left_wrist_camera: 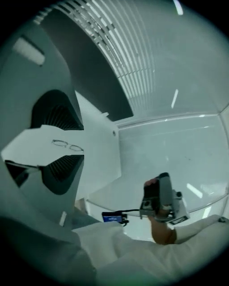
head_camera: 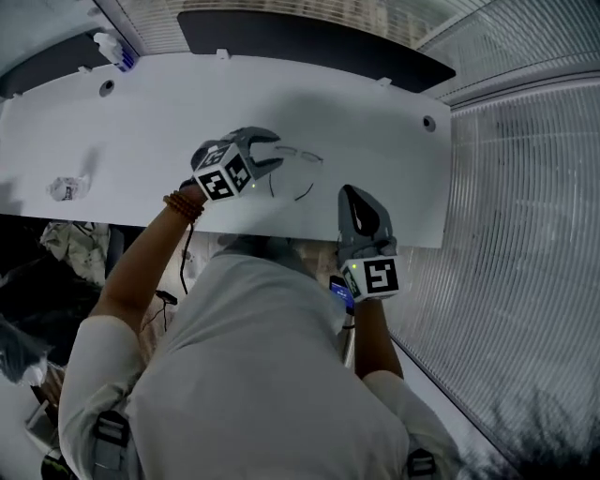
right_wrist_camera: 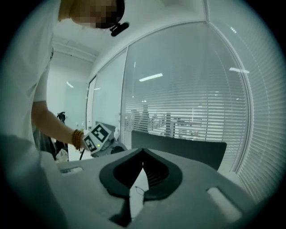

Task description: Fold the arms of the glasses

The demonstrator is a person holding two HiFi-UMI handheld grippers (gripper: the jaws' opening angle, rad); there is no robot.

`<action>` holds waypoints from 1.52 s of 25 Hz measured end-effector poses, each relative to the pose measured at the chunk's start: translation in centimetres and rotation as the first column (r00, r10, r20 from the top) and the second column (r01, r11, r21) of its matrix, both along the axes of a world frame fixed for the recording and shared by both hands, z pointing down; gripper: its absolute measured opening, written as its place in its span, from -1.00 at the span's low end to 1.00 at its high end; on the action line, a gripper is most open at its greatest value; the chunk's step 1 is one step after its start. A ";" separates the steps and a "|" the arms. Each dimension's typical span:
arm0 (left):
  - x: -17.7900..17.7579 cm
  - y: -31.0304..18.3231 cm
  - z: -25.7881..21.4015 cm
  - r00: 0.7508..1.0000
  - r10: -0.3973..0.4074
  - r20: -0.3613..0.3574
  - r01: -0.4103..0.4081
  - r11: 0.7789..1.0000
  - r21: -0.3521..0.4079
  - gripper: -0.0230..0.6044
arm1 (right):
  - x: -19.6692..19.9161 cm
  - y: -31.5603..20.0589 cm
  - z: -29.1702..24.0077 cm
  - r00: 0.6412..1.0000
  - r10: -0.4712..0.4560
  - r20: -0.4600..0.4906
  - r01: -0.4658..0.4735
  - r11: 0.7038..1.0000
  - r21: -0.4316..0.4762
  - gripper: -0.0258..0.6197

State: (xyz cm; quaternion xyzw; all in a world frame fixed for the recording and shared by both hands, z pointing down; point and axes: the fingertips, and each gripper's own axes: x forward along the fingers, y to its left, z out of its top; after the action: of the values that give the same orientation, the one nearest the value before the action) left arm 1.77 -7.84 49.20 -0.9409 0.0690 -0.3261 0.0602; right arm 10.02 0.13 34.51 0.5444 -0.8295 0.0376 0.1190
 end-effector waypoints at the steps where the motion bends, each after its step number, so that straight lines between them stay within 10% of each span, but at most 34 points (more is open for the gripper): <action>1: 0.7 -0.5 2.4 0.996 0.049 0.078 -0.049 0.999 -0.009 -0.36 | 0.5 -0.2 1.7 1.000 -0.010 -0.029 0.009 0.999 -0.037 -0.92; 5: 2.7 -2.5 9.6 0.941 0.184 0.285 -0.178 0.983 -0.048 -0.36 | 2.2 -1.4 8.4 0.994 -0.050 -0.100 0.031 0.982 -0.185 -0.92; 13: 3.6 -2.5 15.9 0.873 0.273 0.405 -0.240 0.962 -0.132 -0.51 | 4.7 -2.1 20.1 0.986 -0.076 -0.151 0.011 0.921 -0.391 -0.92; 31: 4.1 -3.1 18.0 0.870 0.258 0.420 -0.223 0.966 -0.132 -0.86 | 2.5 -2.7 30.4 0.963 -0.194 -0.185 0.032 0.768 -0.639 -0.92; 38: 4.2 -2.9 18.0 0.880 0.244 0.409 -0.195 0.968 -0.157 -0.87 | 0.5 -5.8 28.8 0.972 -0.163 -0.171 0.025 0.792 -0.610 -0.92</action>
State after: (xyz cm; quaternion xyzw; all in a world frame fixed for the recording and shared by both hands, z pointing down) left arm 5.93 -10.70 67.20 -0.8508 -0.0711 -0.5174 0.0577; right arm 10.52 -5.63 63.35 0.4366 -0.7824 0.2349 0.3769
